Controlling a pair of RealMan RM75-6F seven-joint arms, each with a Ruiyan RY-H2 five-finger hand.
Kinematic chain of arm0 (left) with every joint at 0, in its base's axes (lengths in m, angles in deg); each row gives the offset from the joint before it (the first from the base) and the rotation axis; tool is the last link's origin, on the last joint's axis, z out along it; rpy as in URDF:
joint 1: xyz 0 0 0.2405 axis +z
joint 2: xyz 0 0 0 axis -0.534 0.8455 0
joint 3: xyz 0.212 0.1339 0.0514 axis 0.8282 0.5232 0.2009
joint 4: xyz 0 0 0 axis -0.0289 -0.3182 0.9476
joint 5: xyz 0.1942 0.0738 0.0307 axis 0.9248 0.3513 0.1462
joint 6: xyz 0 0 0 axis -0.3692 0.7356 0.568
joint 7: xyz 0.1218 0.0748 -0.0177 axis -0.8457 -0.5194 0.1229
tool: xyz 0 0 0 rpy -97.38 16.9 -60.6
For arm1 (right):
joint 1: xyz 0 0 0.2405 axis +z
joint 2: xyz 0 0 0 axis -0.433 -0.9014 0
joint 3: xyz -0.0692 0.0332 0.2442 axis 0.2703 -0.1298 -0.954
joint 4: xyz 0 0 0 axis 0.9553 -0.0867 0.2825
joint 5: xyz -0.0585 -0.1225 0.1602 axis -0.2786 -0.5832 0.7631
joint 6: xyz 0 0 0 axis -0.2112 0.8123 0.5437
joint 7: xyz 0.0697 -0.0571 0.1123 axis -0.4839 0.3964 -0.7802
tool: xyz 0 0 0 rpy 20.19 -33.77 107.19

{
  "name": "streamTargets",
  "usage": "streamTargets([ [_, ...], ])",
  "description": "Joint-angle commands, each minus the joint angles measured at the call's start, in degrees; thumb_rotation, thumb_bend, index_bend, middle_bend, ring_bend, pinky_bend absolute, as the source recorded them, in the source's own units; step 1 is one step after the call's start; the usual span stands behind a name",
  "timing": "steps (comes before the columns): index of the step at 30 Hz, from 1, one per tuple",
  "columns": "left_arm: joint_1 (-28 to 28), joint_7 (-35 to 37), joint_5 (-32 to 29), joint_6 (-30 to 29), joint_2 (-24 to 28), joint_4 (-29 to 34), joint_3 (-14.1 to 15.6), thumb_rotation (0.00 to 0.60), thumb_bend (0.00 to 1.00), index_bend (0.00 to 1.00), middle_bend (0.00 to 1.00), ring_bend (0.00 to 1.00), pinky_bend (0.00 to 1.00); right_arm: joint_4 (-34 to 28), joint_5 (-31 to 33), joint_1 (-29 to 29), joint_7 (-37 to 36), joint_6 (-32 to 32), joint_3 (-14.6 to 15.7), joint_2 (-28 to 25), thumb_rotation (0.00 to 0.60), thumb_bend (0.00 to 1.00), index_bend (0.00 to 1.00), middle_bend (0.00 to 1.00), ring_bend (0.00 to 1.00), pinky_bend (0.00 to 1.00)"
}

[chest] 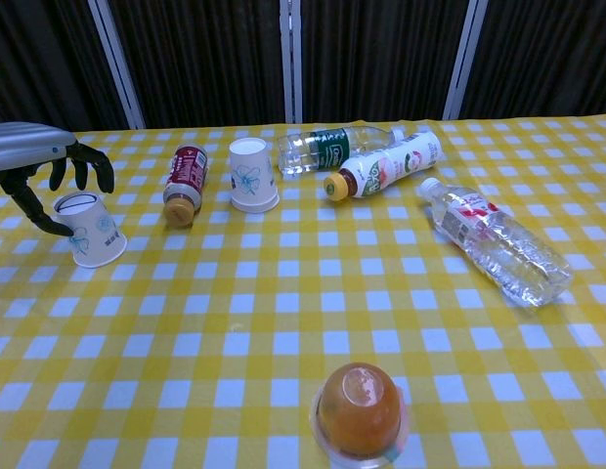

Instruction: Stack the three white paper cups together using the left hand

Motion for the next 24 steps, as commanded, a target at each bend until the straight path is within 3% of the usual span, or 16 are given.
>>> streamTargets([
  [1,0.18,-0.62,0.21,-0.15,-0.45,-0.85,0.02,0.6,0.01,0.46,0.41,0.45,0.55,0.05,0.1,0.03,-0.06,0.09,-0.05,0.0,0.6,0.0,0.0,0.0,0.0,0.0],
  [13,-0.08,-0.56,-0.24,-0.83,1.9,1.34,-1.48,0.6,0.03,0.51,0.45,0.48,0.58,-0.05,0.02,-0.01,-0.07,0.08,-0.06,-0.01,0.6,0.0,0.0,0.0,0.0,0.0],
  [20,-3.49,0.03,-2.36,-0.6,8.24,9.18,-6.36,0.6,0.03,0.52,0.45,0.48,0.58,-0.15,-0.02,-0.02,-0.15,0.17,-0.02,-0.05,0.6,0.0,0.0,0.0,0.0,0.0],
  [24,-7.33,-2.22,-6.63,3.47,10.06,12.58,-11.24,0.6,0.03,0.52,0.45,0.48,0.58,-0.12,0.11,0.03,-0.13,0.31,-0.07,-0.01,0.6,0.0,0.0,0.0,0.0,0.0],
])
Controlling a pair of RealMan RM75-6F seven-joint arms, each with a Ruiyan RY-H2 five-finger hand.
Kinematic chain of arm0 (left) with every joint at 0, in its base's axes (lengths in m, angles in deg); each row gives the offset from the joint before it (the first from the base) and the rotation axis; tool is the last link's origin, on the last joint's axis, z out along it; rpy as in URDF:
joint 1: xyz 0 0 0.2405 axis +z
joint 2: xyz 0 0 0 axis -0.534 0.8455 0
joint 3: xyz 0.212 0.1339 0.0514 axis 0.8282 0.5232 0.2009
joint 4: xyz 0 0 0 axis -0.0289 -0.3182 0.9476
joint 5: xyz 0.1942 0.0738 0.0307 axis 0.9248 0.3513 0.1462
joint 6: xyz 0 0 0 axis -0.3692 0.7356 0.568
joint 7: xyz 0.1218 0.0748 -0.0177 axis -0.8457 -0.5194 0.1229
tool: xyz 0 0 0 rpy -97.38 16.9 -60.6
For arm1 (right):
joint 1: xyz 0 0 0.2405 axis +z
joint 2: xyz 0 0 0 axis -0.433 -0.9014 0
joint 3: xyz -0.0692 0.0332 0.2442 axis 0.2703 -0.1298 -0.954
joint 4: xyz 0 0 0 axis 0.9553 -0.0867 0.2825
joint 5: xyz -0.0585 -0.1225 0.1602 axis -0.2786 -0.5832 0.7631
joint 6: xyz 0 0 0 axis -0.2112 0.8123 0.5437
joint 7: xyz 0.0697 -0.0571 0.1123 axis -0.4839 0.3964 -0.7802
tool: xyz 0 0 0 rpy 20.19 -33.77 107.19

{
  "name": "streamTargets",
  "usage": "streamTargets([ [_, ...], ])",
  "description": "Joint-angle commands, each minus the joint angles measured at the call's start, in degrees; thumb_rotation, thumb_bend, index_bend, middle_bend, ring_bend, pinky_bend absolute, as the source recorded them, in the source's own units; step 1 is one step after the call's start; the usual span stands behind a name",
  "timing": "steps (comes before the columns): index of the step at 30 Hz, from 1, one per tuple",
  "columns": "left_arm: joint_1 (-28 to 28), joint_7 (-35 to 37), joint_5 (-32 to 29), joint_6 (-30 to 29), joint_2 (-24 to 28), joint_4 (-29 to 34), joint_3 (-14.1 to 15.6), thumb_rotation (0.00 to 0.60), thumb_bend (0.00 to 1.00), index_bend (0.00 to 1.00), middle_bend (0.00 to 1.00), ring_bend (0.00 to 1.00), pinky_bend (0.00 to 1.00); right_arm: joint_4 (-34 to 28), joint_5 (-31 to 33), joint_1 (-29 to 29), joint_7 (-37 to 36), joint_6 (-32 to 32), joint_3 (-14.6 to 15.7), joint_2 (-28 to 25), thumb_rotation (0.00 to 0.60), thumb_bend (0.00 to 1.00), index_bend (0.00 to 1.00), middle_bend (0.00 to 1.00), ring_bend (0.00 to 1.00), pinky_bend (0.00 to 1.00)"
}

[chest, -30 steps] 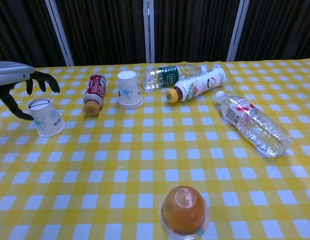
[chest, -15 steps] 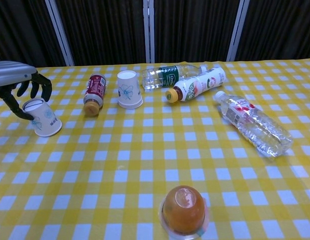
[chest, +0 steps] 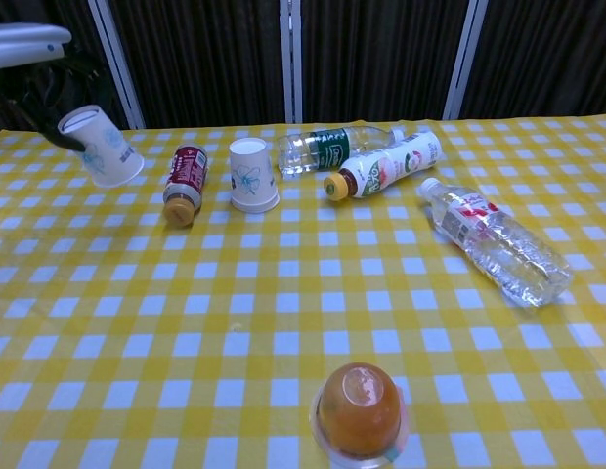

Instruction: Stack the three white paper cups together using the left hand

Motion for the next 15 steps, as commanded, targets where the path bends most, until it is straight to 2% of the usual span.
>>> streamTargets([
  [1,-3.48,-2.19,-4.32,4.42,1.3,2.98,-4.06,0.6,0.03,0.52,0.45,0.48,0.58,0.02,0.08,0.0,-0.02,-0.03,-0.06,0.0,0.6,0.0,0.0,0.0,0.0,0.0],
  [9,-8.58,-7.8,-11.92,10.98,-2.03,2.87,-9.3,0.6,0.02,0.52,0.45,0.48,0.58,0.48,1.41,0.07,-0.42,0.44,-0.52,-0.02,0.6,0.0,0.0,0.0,0.0,0.0],
  [15,-11.51,-11.16,-14.26,14.18,-4.44,2.21,-10.5,0.6,0.02,0.52,0.45,0.48,0.58,1.02,2.69,0.18,-1.05,0.96,-0.98,-0.03,0.6,0.0,0.0,0.0,0.0,0.0],
])
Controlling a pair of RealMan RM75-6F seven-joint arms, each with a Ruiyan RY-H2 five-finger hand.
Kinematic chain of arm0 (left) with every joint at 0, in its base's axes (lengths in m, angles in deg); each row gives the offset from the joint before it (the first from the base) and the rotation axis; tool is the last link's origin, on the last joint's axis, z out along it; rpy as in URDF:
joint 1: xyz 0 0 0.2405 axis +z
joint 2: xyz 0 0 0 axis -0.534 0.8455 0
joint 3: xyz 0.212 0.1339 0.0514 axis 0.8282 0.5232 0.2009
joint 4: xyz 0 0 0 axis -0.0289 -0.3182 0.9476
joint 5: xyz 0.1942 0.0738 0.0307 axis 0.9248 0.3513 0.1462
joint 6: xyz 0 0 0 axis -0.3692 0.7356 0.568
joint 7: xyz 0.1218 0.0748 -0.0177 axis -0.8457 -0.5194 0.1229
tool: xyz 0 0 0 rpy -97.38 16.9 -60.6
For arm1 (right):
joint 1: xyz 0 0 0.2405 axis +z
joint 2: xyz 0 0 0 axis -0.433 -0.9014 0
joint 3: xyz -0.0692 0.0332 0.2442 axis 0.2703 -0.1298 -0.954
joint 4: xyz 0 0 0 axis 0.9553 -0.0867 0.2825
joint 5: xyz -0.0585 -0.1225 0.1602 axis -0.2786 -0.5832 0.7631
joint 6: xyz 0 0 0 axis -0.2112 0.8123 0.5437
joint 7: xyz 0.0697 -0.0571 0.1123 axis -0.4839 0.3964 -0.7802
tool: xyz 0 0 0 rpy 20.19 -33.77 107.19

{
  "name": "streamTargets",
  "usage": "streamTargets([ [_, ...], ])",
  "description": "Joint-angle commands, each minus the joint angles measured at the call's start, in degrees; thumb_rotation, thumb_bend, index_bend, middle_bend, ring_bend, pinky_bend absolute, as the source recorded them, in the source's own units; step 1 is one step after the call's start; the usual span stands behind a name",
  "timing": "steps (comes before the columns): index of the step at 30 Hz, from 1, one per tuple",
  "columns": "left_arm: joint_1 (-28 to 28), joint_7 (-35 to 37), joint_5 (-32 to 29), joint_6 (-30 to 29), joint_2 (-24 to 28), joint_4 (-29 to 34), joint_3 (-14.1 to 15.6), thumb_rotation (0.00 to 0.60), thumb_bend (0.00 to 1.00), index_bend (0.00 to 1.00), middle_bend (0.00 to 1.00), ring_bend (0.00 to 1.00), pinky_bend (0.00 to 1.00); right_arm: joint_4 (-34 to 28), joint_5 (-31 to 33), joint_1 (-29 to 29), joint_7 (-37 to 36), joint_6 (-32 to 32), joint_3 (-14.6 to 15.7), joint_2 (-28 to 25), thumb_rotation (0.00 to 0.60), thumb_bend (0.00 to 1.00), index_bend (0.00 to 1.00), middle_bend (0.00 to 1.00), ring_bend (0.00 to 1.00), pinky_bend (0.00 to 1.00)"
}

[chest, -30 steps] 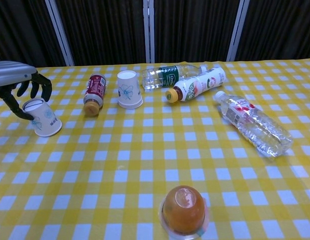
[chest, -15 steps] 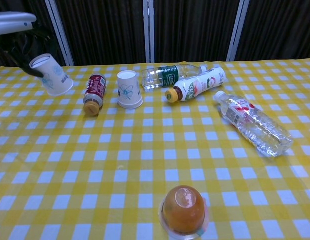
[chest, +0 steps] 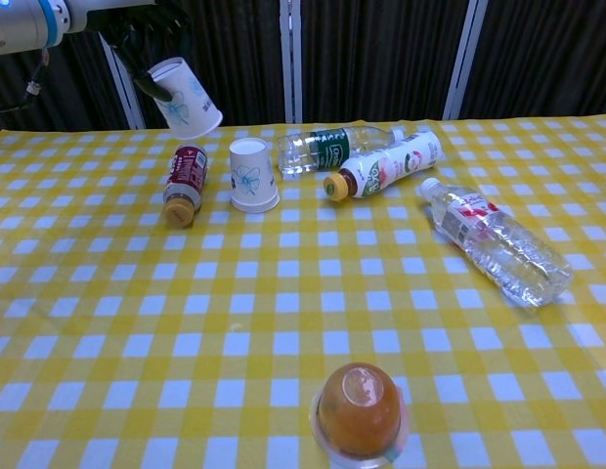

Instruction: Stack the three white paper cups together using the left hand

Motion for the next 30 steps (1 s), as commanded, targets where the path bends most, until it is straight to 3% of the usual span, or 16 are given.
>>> streamTargets([
  [1,-1.65,-1.8,-1.26,1.47,-1.46,-0.74,-0.81,0.6,0.02,0.52,0.45,0.48,0.58,0.19,0.44,0.08,-0.25,0.2,-0.23,-0.02,0.6,0.0,0.0,0.0,0.0,0.0],
  [17,-7.63,-8.22,-8.03,10.71,-4.0,-4.19,-2.08,0.6,0.02,0.51,0.45,0.48,0.58,1.3,2.16,0.33,-1.1,1.4,-0.62,0.09,0.6,0.0,0.0,0.0,0.0,0.0],
  [30,-10.43,-10.91,-11.9,13.23,-8.62,-9.33,-2.19,0.6,0.02,0.5,0.45,0.48,0.58,2.08,3.07,0.34,-1.57,1.62,-0.97,0.18,0.6,0.0,0.0,0.0,0.0,0.0],
])
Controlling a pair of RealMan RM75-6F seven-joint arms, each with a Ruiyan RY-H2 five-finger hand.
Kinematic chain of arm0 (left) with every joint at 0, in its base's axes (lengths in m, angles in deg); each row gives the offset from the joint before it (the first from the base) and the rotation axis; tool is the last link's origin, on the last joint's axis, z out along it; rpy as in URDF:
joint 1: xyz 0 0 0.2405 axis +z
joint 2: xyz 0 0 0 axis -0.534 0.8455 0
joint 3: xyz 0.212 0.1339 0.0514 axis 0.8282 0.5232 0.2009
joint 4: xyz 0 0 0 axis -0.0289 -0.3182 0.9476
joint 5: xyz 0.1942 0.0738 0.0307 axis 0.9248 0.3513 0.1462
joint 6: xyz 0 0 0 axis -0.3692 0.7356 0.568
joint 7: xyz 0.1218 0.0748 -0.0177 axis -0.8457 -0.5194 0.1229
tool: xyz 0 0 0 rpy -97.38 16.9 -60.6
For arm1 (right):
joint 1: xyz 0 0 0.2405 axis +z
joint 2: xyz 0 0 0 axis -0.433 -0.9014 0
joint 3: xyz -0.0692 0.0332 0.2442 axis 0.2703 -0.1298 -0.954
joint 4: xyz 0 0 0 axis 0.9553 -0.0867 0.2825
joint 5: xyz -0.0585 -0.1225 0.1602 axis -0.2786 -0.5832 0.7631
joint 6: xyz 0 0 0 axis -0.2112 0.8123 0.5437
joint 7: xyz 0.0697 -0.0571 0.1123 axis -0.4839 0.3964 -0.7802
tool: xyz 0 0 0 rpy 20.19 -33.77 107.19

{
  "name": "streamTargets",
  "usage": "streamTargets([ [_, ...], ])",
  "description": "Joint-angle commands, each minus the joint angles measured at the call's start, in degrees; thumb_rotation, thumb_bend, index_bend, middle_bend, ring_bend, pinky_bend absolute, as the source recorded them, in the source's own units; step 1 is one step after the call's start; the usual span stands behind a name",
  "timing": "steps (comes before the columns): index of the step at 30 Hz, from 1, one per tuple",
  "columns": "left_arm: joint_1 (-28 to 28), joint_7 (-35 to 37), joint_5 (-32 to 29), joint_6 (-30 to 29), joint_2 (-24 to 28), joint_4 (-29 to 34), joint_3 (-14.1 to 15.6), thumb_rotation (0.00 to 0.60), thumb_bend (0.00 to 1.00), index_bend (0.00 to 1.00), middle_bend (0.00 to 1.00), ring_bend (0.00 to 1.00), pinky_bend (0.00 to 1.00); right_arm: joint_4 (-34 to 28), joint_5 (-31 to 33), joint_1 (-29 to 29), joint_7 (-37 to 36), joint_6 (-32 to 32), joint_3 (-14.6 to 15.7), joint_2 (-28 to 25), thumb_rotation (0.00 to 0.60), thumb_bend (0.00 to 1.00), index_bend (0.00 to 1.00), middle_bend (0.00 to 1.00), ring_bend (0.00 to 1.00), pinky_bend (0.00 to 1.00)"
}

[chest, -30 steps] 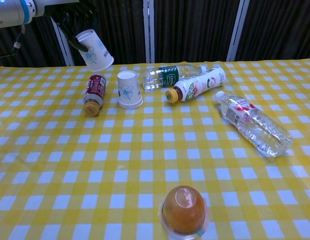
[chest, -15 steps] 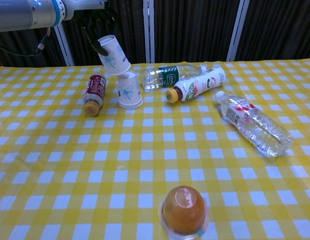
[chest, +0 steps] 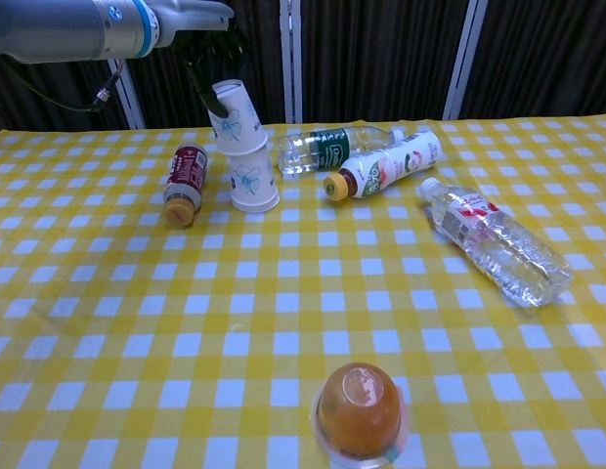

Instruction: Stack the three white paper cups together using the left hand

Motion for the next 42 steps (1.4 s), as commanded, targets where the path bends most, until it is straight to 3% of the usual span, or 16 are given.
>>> streamTargets([
  [1,-0.41,-0.19,-0.46,0.48,-0.66,-0.64,0.15,0.6,0.02,0.5,0.44,0.48,0.58,0.08,0.1,0.0,-0.12,0.03,-0.04,0.01,0.6,0.0,0.0,0.0,0.0,0.0],
  [6,-0.71,-0.26,-0.62,0.83,-1.63,-1.61,0.44,0.6,0.0,0.43,0.38,0.44,0.58,0.23,0.26,-0.02,-0.36,0.09,-0.11,-0.05,0.6,0.0,0.0,0.0,0.0,0.0],
  [8,-0.72,-0.21,-0.42,0.75,-1.97,-1.88,0.62,0.6,0.0,0.33,0.27,0.33,0.54,0.28,0.28,0.0,-0.42,0.19,-0.08,-0.06,0.6,0.0,0.0,0.0,0.0,0.0],
  [10,-0.66,0.38,-0.31,0.93,-2.14,-1.77,0.61,0.6,0.0,0.14,0.12,0.17,0.43,0.33,0.28,0.04,-0.43,0.3,-0.05,-0.04,0.6,0.0,0.0,0.0,0.0,0.0],
  [13,-0.47,1.5,-0.1,1.25,-2.27,-1.35,0.54,0.6,0.0,0.01,0.01,0.03,0.31,0.33,0.29,0.04,-0.44,0.3,-0.06,-0.05,0.6,0.0,0.0,0.0,0.0,0.0],
  [21,0.98,4.88,3.72,-2.75,-2.04,-0.5,0.43,0.6,0.0,0.0,0.0,0.0,0.02,0.2,0.05,0.0,-0.35,0.16,0.03,-0.05,0.6,0.0,0.0,0.0,0.0,0.0],
  [27,3.96,5.72,5.4,-7.96,-0.03,0.86,0.79,0.6,0.0,0.0,0.0,0.0,0.0,-0.25,-0.71,-0.15,-0.4,-0.32,0.23,-0.16,0.6,0.0,0.0,0.0,0.0,0.0],
  [31,10.09,2.73,3.83,-16.63,3.17,4.43,1.07,0.6,0.0,0.0,0.0,0.0,0.0,-0.34,-2.18,-0.18,-1.11,-0.43,0.81,-0.28,0.6,0.0,0.0,0.0,0.0,0.0],
  [35,20.5,-3.15,0.38,-28.28,10.29,15.15,2.52,0.6,0.0,0.0,0.0,0.0,0.0,-0.46,-3.36,0.03,-0.66,-0.65,1.1,0.1,0.6,0.0,0.0,0.0,0.0,0.0],
  [42,32.86,-3.98,1.64,-41.52,17.05,29.28,6.4,0.6,0.0,0.0,0.0,0.0,0.0,-0.44,-4.84,0.64,0.14,0.11,1.76,0.32,0.6,0.0,0.0,0.0,0.0,0.0],
])
